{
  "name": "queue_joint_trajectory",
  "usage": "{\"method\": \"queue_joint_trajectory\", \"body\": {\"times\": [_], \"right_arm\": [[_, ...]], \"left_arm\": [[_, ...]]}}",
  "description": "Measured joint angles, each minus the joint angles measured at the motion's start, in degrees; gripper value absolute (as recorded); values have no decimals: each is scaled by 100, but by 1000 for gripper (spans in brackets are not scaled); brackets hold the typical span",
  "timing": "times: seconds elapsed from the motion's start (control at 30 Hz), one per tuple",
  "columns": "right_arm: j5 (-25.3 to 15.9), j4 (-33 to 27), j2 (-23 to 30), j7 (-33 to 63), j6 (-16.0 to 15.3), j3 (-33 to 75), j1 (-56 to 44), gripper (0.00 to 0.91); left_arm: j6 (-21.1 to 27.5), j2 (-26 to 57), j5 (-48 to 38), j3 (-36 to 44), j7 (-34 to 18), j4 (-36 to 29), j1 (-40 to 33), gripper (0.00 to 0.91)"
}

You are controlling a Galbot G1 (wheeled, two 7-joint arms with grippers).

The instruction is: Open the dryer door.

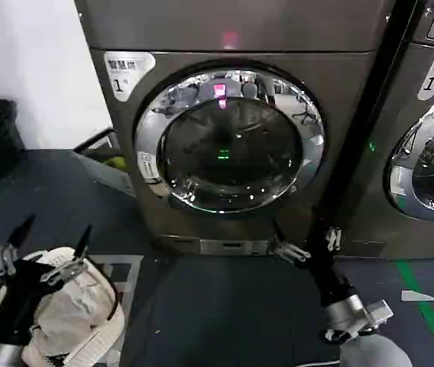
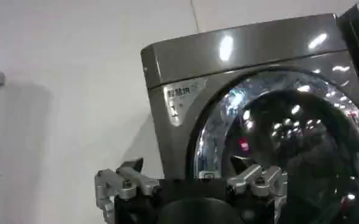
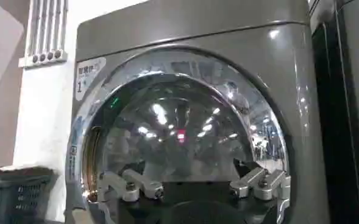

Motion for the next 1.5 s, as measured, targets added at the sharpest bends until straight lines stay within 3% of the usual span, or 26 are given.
{"method": "queue_joint_trajectory", "body": {"times": [0.23,0.5,0.87,1.33,1.5], "right_arm": [[607,-628,-832,-111,-81,-730,804,907],[923,-1353,-1428,-186,-110,-1782,2073,907],[1276,-2599,-1264,-264,-187,-3021,3819,907],[1257,-3698,-619,-179,-142,-3907,5057,907],[1055,-4040,-426,-223,-29,-4108,5267,907]], "left_arm": [[1,48,2,1,30,-26,-6,907],[41,51,46,71,46,-68,-132,907],[42,44,104,80,54,-90,-108,907],[29,47,172,91,76,-162,-67,907],[19,47,217,83,81,-242,-42,907]]}}
